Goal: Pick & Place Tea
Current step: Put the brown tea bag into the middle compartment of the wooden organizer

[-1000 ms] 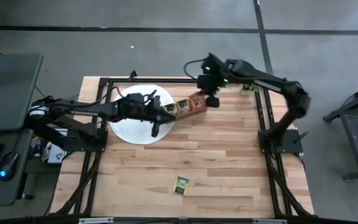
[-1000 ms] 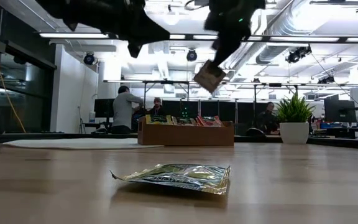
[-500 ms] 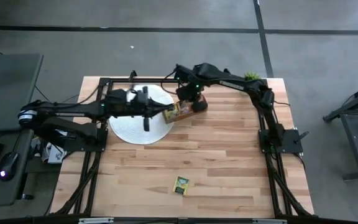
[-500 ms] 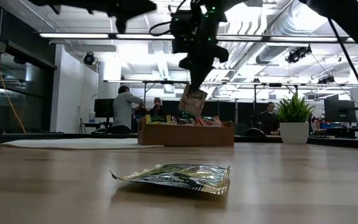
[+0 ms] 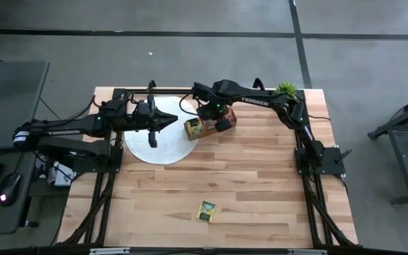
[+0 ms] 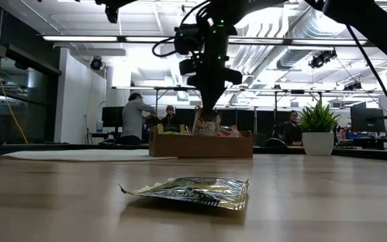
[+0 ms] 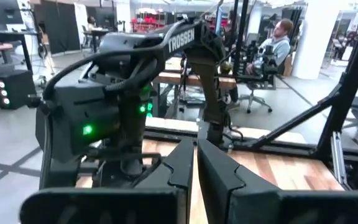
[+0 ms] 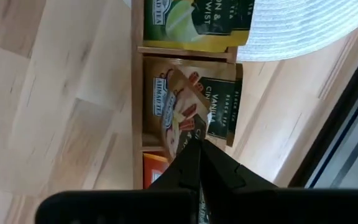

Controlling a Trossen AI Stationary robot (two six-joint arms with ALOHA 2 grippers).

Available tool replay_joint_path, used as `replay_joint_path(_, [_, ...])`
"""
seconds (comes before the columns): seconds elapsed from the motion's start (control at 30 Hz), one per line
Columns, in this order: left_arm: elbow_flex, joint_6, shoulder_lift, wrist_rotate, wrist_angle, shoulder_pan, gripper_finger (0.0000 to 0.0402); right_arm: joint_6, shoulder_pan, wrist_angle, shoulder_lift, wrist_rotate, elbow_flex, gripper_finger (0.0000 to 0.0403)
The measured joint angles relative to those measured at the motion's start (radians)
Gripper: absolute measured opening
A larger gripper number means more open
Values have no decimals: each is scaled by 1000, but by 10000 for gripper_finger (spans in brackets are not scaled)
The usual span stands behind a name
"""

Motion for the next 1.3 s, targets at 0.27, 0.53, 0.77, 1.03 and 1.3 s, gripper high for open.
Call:
replay_joint_path(0.27, [0,5,-37,8,-74,0,21,22,12,30,7,-33,0,0])
replay_joint_path(0.53, [0,5,-39,33,-79,0,21,33,26,39,31,-39,1,0])
replay_joint_path(0.77, [-2,9,-76,27,-164,0,21,34,31,38,41,71,1,0])
replay_joint_path(1.03, [0,9,-165,1,-254,0,21,19,30,-20,41,70,1,0])
replay_joint_path(1.3, [0,12,-224,-27,-323,0,21,11,34,13,41,2,1,0])
